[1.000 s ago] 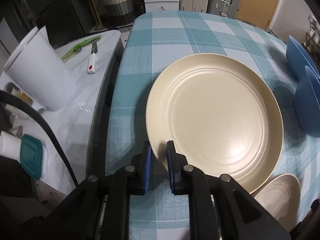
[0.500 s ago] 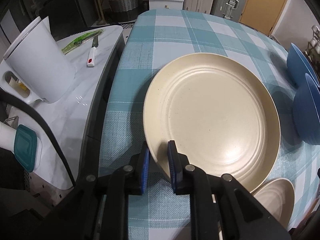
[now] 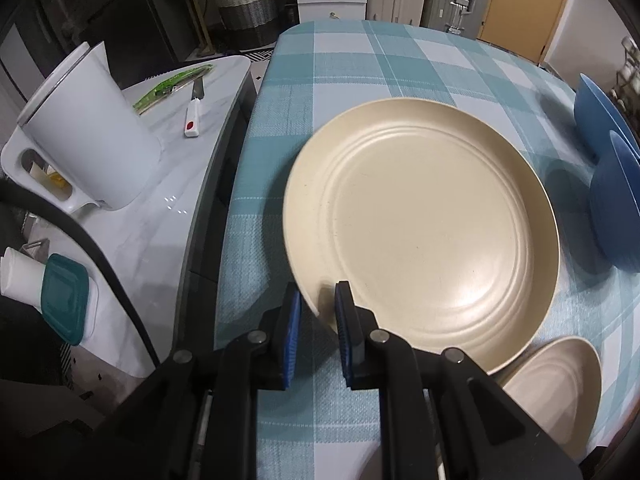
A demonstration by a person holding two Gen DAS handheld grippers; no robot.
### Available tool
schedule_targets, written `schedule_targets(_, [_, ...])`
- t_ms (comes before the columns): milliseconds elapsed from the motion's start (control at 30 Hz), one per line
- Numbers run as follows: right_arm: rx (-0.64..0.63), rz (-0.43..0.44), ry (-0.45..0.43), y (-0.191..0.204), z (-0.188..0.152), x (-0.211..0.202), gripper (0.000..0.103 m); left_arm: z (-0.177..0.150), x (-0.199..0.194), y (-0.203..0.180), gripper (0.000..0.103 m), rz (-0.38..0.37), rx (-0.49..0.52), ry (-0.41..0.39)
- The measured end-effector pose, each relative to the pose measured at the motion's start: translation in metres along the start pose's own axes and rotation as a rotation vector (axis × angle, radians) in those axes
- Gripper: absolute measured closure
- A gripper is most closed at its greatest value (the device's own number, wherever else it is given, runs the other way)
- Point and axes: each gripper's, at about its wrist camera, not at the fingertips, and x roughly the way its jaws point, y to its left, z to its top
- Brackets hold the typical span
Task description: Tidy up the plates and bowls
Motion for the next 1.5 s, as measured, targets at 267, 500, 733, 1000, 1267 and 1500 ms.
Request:
schedule_targets(267, [-0.168,-0.035,-0.077,0.041,0.022,-0.022,0.001,-0.006,-0.002,0.009,0.087,-0.024,-0.023,0.004])
schedule_targets(500, [-0.173,-0.076,-0.094,0.054,0.091,-0.011,0.001,-0.011,-0.003,0.016,0.085,-0.051,-0.027,-0.002])
schedule_targets(733, [-0.166,-0.196,-0.012,0.059,0.161,0.043,0.001,-0.013,-0.003,0.017,0.085,-0.069,-0.019,-0.008])
schedule_targets(1000, [-0.173,-0.255,0.215,0.051,0.178,0.134,0.008,-0.011,0.001,0.021,0.084,-0.106,-0.032,-0.001])
schedule_targets(1267, [-0.072,-0.261,0.366,0.023,0.153,0.196,0.036,-0.01,0.002,0.021,0.083,-0.116,-0.033,0.003])
schedule_targets(1500, [-0.062,-0.252,0.474,0.012,0.131,0.226,0.06,-0.014,0.005,0.015,0.059,-0.115,-0.012,-0.01])
